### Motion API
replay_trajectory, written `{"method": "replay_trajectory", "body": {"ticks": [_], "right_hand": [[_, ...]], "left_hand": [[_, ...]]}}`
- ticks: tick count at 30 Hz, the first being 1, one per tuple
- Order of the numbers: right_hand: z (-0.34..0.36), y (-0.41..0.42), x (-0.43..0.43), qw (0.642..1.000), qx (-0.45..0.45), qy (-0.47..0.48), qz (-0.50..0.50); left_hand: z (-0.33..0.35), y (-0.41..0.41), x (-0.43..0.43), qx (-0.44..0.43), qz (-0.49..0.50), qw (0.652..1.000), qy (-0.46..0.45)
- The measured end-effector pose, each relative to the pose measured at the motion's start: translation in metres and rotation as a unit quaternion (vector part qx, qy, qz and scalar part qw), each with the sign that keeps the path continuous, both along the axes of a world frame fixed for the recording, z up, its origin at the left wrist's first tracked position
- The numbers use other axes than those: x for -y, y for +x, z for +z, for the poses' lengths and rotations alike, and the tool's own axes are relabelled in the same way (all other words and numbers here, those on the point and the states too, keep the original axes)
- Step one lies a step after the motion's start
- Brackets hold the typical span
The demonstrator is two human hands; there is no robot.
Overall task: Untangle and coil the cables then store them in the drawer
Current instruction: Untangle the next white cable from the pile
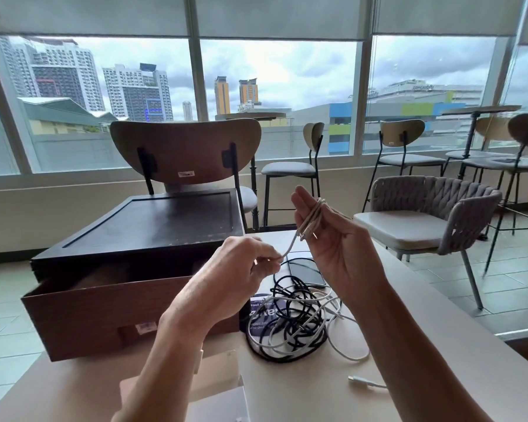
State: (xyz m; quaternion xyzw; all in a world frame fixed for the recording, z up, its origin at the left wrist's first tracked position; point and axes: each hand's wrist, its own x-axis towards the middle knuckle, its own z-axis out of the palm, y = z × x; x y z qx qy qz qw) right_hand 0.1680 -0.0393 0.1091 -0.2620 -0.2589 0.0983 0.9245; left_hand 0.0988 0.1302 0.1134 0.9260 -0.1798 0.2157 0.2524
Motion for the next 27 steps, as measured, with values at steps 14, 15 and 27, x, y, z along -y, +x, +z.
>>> {"method": "replay_trajectory", "body": {"ticks": [14, 15, 27], "right_hand": [[-0.014, -0.011, -0.011, 0.808, 0.276, -0.430, -0.293], [-0.016, -0.010, -0.011, 0.811, 0.276, -0.427, -0.289], [-0.014, -0.008, -0.011, 0.926, 0.172, -0.315, -0.113]], "left_hand": [[0.015, -0.014, -0.003, -0.028, -0.077, 0.996, -0.022], [0.016, -0.014, -0.003, -0.033, -0.083, 0.995, -0.041], [0.010, 0.001, -0.027, 0.048, 0.030, 0.972, -0.227]]}}
